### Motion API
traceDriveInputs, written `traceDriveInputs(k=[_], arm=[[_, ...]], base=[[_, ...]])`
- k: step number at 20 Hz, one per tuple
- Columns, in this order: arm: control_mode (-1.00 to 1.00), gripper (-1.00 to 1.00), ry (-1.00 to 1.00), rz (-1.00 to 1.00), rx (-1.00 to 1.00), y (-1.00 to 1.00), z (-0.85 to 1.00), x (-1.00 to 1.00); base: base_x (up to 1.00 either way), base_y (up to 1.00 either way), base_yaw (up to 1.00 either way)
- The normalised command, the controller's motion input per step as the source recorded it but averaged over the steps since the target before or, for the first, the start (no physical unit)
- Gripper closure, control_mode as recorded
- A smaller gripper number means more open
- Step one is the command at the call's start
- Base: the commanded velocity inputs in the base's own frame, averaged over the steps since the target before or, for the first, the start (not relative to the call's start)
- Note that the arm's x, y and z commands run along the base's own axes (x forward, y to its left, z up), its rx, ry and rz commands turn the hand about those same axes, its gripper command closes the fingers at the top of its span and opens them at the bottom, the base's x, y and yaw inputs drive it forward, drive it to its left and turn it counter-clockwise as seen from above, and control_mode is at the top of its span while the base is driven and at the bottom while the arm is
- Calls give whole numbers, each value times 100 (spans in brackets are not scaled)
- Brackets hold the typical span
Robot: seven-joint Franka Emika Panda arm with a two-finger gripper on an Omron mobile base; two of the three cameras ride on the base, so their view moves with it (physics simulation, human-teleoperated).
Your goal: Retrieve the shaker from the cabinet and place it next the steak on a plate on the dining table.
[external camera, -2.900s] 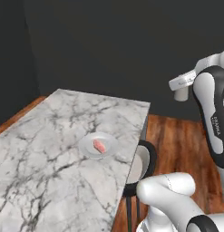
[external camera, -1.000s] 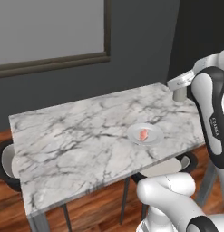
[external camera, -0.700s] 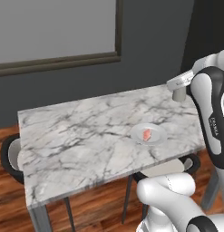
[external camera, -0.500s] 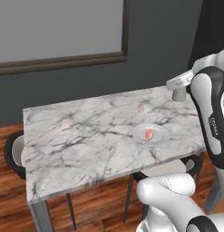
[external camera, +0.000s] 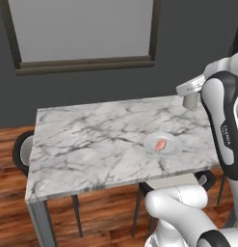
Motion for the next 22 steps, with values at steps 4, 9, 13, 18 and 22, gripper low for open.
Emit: traceDriveInputs(k=[4,9,13,18,22], arm=[[100,100,0,0,0,0,0,0],[100,100,0,0,0,0,0,0],[100,100,0,0,0,0,0,0],[100,100,0,0,0,0,0,0],[100,100,0,0,0,0,0,0]], base=[[-9,-75,23],[-11,-81,21],[0,-66,22],[19,-15,28],[40,0,30]])
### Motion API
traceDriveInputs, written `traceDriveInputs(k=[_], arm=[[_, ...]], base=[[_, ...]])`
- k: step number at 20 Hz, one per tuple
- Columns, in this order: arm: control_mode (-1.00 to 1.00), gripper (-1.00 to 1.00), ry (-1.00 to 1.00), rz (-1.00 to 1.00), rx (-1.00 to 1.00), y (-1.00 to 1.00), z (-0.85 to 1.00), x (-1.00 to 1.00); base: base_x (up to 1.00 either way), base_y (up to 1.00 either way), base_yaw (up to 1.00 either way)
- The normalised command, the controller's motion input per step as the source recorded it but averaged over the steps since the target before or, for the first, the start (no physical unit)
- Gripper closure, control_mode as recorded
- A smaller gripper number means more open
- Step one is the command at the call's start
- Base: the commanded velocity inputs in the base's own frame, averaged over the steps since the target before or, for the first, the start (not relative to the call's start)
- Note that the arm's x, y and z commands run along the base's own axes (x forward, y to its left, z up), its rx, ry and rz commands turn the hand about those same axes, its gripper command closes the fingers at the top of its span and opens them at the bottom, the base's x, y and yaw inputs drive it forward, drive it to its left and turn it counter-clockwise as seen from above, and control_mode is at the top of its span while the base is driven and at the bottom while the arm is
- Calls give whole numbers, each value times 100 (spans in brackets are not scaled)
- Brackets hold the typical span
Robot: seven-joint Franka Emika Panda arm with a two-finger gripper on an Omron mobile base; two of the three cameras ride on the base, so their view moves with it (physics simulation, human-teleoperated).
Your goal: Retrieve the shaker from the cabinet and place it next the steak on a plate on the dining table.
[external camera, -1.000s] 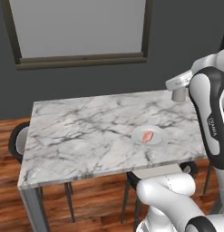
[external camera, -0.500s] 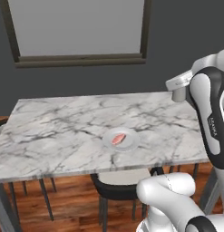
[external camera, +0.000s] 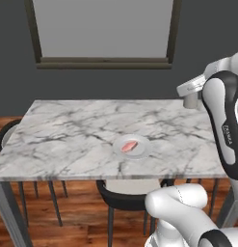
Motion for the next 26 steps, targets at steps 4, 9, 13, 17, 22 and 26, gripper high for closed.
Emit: traceDriveInputs(k=[4,9,13,17,22,26], arm=[[100,100,0,0,0,0,0,0],[100,100,0,0,0,0,0,0],[100,100,0,0,0,0,0,0],[100,100,0,0,0,0,0,0],[100,100,0,0,0,0,0,0],[-100,100,0,0,0,0,0,0]], base=[[54,0,27],[30,-1,21],[3,0,8],[0,0,1],[0,0,0],[0,0,0]])
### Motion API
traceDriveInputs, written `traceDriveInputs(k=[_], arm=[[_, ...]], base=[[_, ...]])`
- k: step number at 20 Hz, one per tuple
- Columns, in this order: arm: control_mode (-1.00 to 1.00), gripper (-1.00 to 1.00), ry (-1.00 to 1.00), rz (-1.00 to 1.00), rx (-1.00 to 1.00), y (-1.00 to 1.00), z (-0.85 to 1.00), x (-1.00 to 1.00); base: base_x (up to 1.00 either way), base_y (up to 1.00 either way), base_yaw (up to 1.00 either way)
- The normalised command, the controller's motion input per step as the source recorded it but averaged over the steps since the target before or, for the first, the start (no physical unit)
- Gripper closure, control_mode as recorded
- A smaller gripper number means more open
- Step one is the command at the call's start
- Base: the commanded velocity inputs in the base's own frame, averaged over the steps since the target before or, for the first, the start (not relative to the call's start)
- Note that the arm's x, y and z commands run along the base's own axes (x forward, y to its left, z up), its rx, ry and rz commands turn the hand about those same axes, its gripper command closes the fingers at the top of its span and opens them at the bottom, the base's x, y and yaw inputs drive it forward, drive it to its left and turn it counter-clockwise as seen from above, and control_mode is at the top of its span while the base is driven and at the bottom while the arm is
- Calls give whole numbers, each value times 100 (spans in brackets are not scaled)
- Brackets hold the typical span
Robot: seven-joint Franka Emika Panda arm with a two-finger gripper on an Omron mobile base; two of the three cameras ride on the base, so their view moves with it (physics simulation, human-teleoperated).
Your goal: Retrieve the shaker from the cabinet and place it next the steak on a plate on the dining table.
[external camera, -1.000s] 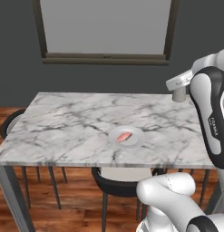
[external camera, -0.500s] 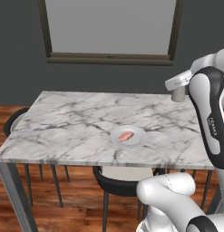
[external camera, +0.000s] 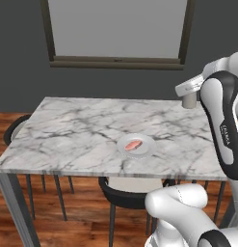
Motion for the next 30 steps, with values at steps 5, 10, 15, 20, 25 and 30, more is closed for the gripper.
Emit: traceDriveInputs(k=[5,10,15,20,25,30], arm=[[-100,100,0,0,0,-1,0,0],[-100,100,0,5,0,-17,-2,5],[-100,100,0,12,1,-43,0,2],[-100,100,0,12,4,-47,0,6],[-100,100,0,12,0,-40,-10,0],[-100,100,3,16,0,-12,-22,0]], base=[[0,0,0],[0,0,0],[0,0,0],[0,0,0],[0,0,0],[0,0,0]])
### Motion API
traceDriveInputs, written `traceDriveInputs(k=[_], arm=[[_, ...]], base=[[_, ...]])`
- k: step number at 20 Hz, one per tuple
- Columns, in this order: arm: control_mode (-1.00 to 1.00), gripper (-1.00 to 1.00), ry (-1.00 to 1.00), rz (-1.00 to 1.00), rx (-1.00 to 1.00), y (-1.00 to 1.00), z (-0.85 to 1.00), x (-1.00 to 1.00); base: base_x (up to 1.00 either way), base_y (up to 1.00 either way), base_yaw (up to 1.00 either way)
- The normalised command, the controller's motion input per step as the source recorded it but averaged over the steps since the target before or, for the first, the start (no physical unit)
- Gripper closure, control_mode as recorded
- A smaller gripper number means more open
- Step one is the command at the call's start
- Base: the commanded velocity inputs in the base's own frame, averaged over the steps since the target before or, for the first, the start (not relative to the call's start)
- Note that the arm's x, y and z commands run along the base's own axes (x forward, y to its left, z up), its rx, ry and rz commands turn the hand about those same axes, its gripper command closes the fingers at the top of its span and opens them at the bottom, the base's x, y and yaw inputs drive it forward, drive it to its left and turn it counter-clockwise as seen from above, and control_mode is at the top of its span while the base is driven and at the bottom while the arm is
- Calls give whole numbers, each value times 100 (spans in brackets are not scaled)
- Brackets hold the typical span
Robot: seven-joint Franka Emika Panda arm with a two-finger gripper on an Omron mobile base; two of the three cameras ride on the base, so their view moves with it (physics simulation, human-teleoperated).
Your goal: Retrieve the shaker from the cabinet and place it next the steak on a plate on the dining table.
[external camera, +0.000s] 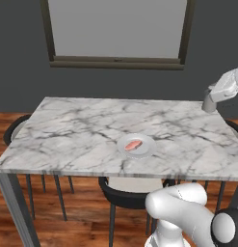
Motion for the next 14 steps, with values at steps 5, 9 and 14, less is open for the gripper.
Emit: traceDriveInputs(k=[5,9,14], arm=[[-100,100,2,13,0,-12,-19,-1],[-100,100,-3,4,0,-6,-28,0],[-100,100,-4,0,0,-14,-30,0]], base=[[0,0,0],[0,0,0],[0,0,0]])
